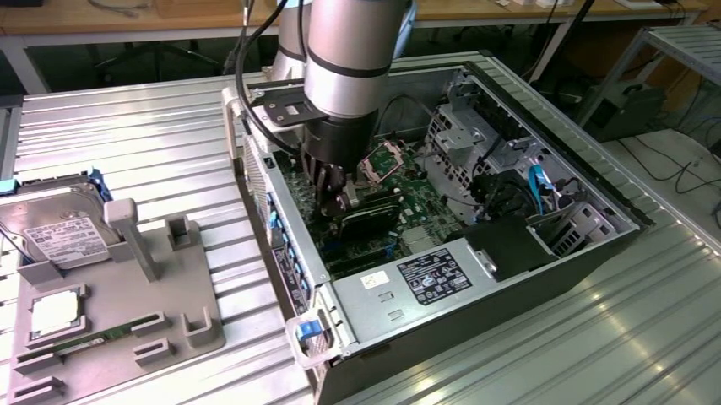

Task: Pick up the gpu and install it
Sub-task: 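Press down on the gpu until it lock into place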

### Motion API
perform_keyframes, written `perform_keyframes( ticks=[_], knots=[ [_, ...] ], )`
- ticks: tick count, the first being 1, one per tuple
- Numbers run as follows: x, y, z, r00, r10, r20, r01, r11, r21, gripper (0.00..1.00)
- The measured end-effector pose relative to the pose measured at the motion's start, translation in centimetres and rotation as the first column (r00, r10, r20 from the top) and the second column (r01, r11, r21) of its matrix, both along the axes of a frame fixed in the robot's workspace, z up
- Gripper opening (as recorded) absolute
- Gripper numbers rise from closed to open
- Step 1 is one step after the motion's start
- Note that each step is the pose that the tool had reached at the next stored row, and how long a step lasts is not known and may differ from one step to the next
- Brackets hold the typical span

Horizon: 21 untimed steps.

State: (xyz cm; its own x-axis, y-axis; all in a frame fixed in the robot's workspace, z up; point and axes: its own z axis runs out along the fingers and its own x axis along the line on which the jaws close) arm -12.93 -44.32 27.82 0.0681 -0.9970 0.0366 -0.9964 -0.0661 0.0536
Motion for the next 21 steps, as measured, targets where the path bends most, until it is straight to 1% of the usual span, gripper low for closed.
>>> perform_keyframes(
  ticks=[4, 17, 21],
  knots=[
    [0.0, 0.01, -0.05, 1.0, 0.0, 0.0, 0.0, 1.0, -0.0007, 0.11],
    [0.0, 0.02, -1.1, 1.0, 0.0, -0.0002, 0.0, 1.0, -0.0038, 0.11],
    [0.0, 0.02, -1.08, 1.0, 0.0, -0.0002, 0.0, 1.0, -0.0038, 0.11]
  ],
)
